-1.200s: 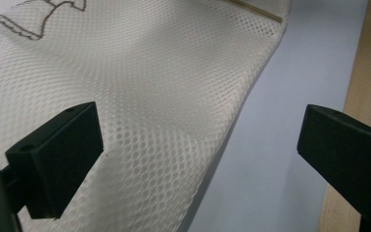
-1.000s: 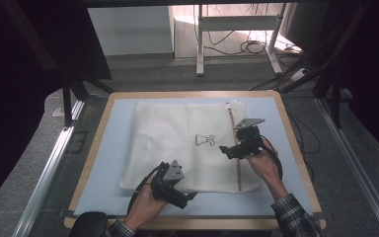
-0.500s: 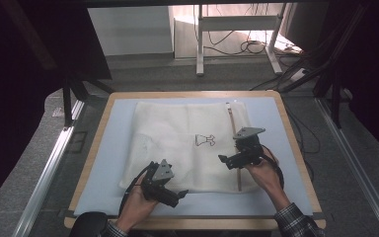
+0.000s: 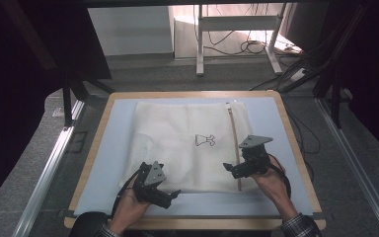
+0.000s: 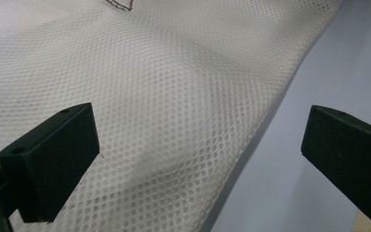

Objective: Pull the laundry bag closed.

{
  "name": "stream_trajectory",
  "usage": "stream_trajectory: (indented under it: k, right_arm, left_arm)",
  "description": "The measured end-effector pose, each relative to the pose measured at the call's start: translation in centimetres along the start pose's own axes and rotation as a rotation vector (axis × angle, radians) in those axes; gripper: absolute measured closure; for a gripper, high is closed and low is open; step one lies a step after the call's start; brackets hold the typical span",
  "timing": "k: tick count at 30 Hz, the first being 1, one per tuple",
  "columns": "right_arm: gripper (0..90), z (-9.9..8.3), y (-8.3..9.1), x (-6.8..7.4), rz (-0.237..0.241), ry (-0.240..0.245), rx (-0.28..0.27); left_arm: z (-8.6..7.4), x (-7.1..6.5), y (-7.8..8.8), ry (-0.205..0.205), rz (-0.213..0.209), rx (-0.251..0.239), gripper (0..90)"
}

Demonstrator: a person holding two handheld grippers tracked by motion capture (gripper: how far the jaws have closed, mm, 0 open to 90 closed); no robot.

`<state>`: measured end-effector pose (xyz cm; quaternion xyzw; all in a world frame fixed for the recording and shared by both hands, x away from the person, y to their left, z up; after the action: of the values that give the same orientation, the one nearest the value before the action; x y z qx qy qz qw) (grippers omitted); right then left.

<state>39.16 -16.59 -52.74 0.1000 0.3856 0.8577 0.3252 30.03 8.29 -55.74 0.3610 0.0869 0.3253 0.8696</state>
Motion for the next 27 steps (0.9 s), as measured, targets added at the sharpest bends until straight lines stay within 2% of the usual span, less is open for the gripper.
stream_trajectory:
  k: [12,27]
  right_arm:
    - [0.0,-1.3,1.5,0.6,-0.006,-0.004,-0.014]
    - [0.0,-2.9,3.8,1.3,-0.027,-0.011,-0.036]
  left_arm:
    - [-0.9,1.2,1.8,0.027,0.043,-0.030,0.0]
    - [-2.7,2.5,4.3,0.089,0.083,-0.070,0.0]
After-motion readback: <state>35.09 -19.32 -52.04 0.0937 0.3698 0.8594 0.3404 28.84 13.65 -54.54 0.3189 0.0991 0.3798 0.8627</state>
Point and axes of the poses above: each handheld gripper's, and its own axes: y roughly backward along the jaws, z roughly out of its top, x roughly to its left, the point moved 8 cm from there along -y, roughly forward along the jaws, and after that the axes turned 5 degrees about x, right-handed, at the moved point
